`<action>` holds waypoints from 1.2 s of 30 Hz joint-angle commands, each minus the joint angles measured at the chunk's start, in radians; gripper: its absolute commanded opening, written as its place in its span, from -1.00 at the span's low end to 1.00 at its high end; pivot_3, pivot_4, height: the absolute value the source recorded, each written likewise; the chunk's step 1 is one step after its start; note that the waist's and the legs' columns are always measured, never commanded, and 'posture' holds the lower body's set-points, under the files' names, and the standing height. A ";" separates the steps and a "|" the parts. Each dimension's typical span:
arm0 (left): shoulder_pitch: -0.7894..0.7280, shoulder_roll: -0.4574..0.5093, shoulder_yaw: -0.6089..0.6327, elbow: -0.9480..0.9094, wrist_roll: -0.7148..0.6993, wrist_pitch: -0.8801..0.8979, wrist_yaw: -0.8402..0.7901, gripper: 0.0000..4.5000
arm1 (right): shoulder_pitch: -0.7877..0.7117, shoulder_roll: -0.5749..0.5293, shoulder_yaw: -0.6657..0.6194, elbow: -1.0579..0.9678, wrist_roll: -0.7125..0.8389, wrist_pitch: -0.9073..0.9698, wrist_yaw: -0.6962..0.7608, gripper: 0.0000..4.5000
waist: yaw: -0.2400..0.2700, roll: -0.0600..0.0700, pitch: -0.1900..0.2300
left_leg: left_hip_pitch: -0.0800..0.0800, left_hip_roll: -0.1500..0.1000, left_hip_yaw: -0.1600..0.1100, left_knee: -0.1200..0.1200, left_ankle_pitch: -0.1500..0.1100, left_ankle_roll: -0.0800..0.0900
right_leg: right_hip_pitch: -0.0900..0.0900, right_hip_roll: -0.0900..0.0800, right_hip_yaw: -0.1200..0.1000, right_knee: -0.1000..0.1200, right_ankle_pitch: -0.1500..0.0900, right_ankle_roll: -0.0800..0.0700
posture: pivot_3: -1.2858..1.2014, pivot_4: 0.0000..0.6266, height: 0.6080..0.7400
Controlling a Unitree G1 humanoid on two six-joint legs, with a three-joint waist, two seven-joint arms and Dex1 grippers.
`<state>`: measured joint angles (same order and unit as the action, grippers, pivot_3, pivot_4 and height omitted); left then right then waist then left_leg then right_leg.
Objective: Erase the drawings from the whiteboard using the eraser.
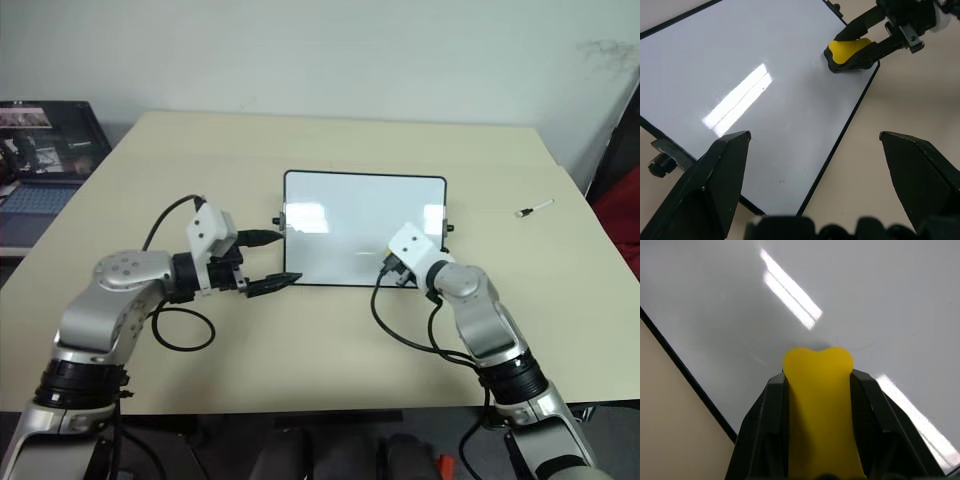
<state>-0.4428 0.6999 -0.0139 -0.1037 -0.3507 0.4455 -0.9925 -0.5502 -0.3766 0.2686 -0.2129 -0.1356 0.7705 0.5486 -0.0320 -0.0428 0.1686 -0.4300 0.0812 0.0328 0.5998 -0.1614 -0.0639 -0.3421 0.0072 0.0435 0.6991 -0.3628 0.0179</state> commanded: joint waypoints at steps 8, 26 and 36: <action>-0.023 -0.004 0.003 -0.003 0.004 -0.028 -0.001 1.00 | -0.234 0.028 -0.007 0.279 -0.064 -0.249 -0.133 -0.42 | 0.009 0.001 0.001 | -0.006 0.000 0.002 -0.007 -0.001 -0.001 | -0.008 0.000 0.001 -0.007 0.000 -0.001 | 0.03 -0.52 1.00; 0.000 0.003 0.019 -0.021 -0.004 -0.029 0.006 1.00 | 0.075 0.090 0.018 0.453 -0.043 -0.600 -0.133 -0.43 | -0.009 -0.001 0.000 | 0.015 0.001 0.002 -0.005 0.001 0.001 | 0.010 -0.002 0.002 -0.002 -0.001 0.002 | 0.03 -0.52 1.00; 0.010 -0.007 0.019 -0.022 -0.001 -0.038 0.016 1.00 | -0.050 0.131 0.056 0.220 -0.082 -0.533 -0.069 -0.43 | -0.024 0.002 0.002 | 0.010 0.001 0.001 -0.007 0.001 0.001 | 0.005 -0.001 0.003 -0.001 0.000 0.001 | 0.03 -0.52 1.00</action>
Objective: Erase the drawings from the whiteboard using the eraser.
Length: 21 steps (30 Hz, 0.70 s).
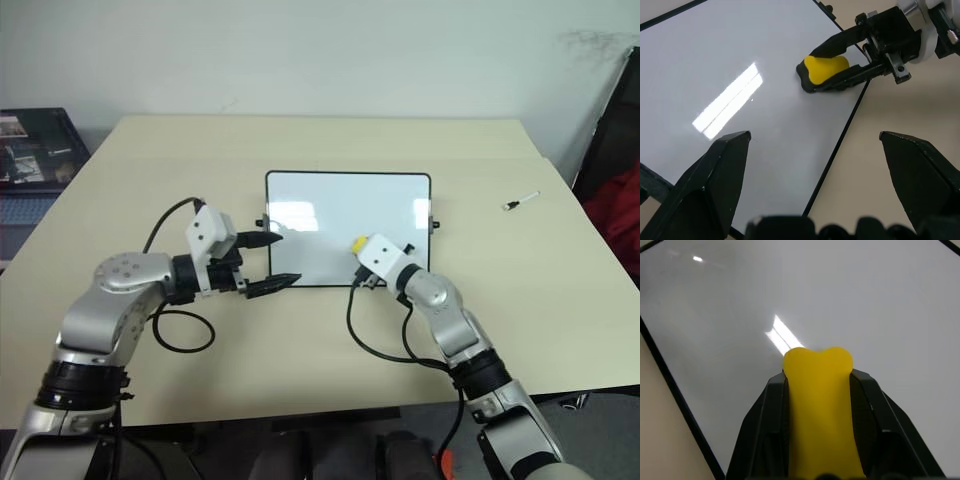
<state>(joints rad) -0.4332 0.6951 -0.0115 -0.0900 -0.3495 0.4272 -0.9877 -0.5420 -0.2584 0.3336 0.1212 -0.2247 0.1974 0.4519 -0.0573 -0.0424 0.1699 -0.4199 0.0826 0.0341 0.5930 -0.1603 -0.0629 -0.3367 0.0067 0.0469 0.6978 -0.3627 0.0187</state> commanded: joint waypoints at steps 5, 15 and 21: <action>0.030 -0.004 0.025 -0.064 -0.010 -0.017 0.029 1.00 | -0.052 0.003 -0.100 -0.351 0.072 0.208 0.053 -0.43 | 0.018 0.003 0.002 | -0.016 -0.001 0.000 0.000 0.000 -0.001 | -0.015 0.002 -0.001 0.000 0.002 -0.003 | 0.03 -0.52 1.00; 0.061 -0.039 0.041 -0.129 -0.058 -0.016 0.036 1.00 | 0.210 -0.154 -0.425 -0.667 0.178 0.595 0.060 -0.43 | 0.050 0.003 0.002 | -0.016 -0.002 0.002 0.000 -0.002 -0.003 | -0.013 0.000 -0.002 -0.006 0.001 -0.002 | 0.03 -0.52 1.00; 0.054 -0.029 -0.002 -0.173 -0.108 -0.002 -0.052 1.00 | 0.370 -0.213 -0.555 -0.711 0.223 0.678 0.065 -0.43 | 0.047 0.003 0.002 | -0.016 -0.002 0.003 0.000 -0.002 -0.003 | -0.012 0.002 -0.002 -0.005 0.001 -0.002 | 0.03 -0.52 1.00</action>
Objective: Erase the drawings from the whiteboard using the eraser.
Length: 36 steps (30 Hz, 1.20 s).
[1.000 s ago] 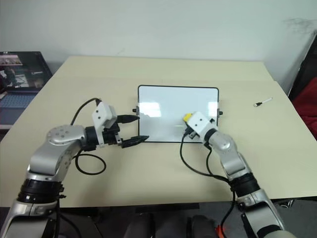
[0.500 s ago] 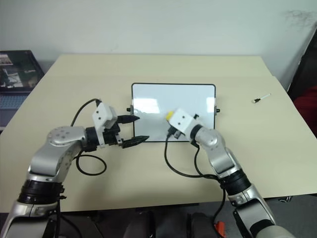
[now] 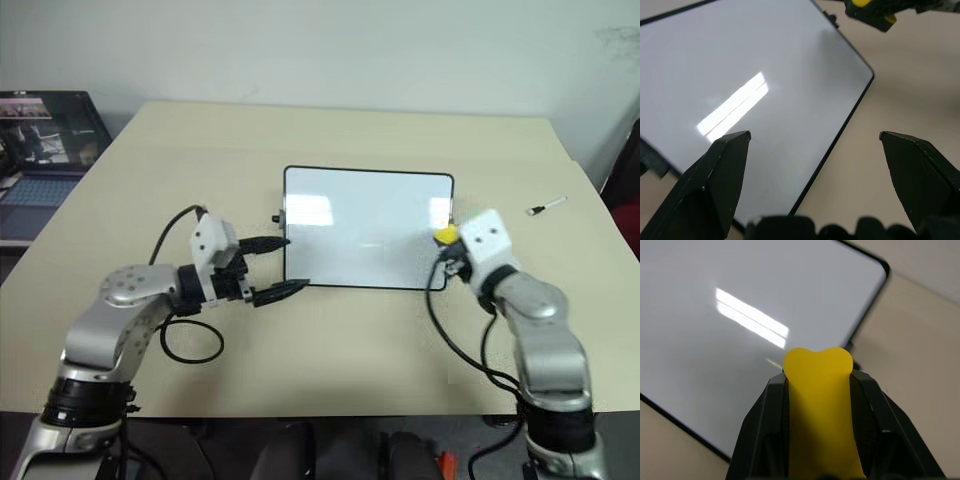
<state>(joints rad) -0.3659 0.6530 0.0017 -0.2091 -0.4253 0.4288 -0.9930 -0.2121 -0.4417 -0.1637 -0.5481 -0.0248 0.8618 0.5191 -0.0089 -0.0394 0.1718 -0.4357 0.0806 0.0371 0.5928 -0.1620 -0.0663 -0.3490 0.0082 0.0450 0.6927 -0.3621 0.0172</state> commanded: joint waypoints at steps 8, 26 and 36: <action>-0.054 0.004 -0.082 -0.035 -0.031 -0.006 -0.118 1.00 | 0.159 -0.066 -0.159 0.014 0.084 0.044 -0.001 -0.43 | -0.017 0.000 0.000 | 0.000 -0.001 0.001 0.000 0.000 0.000 | 0.001 0.000 0.000 0.000 0.000 0.000 | 0.03 -0.52 1.00; -0.043 -0.023 -0.115 -0.049 -0.018 -0.012 -0.083 1.00 | 0.176 -0.097 -0.158 0.068 0.235 0.146 -0.011 -0.43 | -0.021 0.000 0.000 | 0.001 -0.001 0.000 0.001 0.000 0.000 | 0.002 0.001 0.000 0.001 0.000 0.000 | 0.03 -0.52 1.00; -0.031 -0.024 -0.109 -0.044 -0.012 -0.018 -0.067 1.00 | 0.198 -0.106 -0.153 0.047 0.256 0.116 -0.053 0.78 | -0.021 0.000 0.000 | 0.001 -0.001 0.000 0.002 0.000 0.000 | 0.002 0.001 0.000 0.001 0.000 0.000 | 0.03 -0.52 1.00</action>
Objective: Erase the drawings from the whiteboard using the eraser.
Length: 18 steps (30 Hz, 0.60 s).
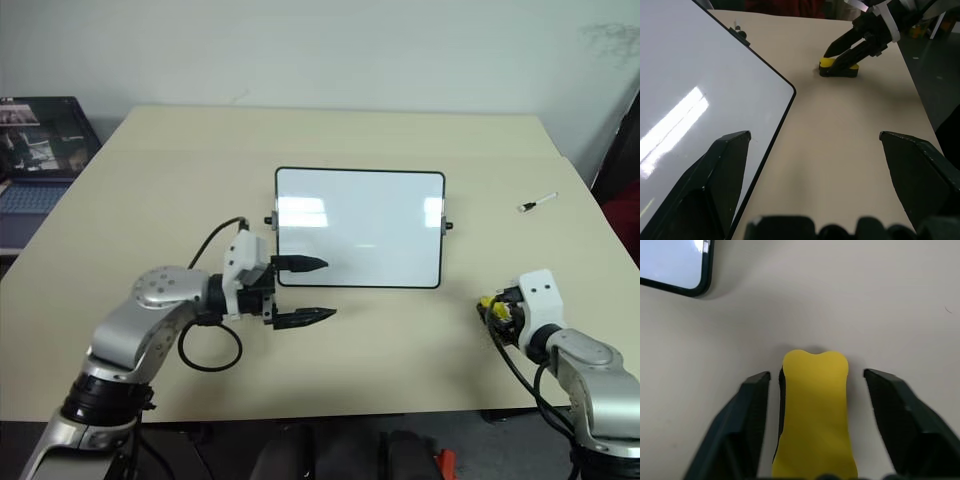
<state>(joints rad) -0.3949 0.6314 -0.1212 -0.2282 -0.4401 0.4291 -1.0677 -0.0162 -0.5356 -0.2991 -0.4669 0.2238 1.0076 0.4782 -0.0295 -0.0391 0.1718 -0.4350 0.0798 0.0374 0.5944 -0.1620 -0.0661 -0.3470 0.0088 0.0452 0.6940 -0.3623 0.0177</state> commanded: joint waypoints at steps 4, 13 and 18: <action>-0.009 -0.012 0.036 0.001 0.013 -0.032 0.043 1.00 | -0.027 0.007 -0.033 -0.101 0.014 -0.069 -0.048 0.99 | 0.000 0.000 0.000 | 0.000 0.000 0.000 0.000 0.000 0.000 | 0.000 0.000 0.000 0.000 0.000 0.000 | 0.03 -0.52 1.00; 0.032 -0.099 0.221 -0.004 -0.068 0.007 0.241 1.00 | -0.022 0.174 0.105 -0.258 0.029 -0.313 -0.104 0.99 | 0.000 0.000 0.000 | 0.000 0.000 -0.003 0.000 0.000 0.000 | 0.000 0.001 0.000 0.002 0.000 0.001 | 0.03 -0.52 1.00; 0.190 -0.194 0.291 -0.114 -0.093 -0.009 0.377 1.00 | 0.131 0.301 0.200 -0.162 -0.001 -0.668 -0.095 0.99 | 0.000 0.000 -0.001 | 0.000 0.000 -0.003 0.001 0.000 0.000 | 0.003 -0.001 -0.001 -0.001 0.000 0.001 | 0.03 -0.52 1.00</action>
<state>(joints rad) -0.2253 0.4512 0.1338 -0.2725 -0.5100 0.4355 -0.7289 0.0912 -0.2536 -0.1018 -0.6339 0.2222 0.4715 0.3799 -0.0292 -0.0390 0.1712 -0.4344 0.0801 0.0340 0.5954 -0.1620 -0.0662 -0.3440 0.0080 0.0442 0.6924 -0.3626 0.0182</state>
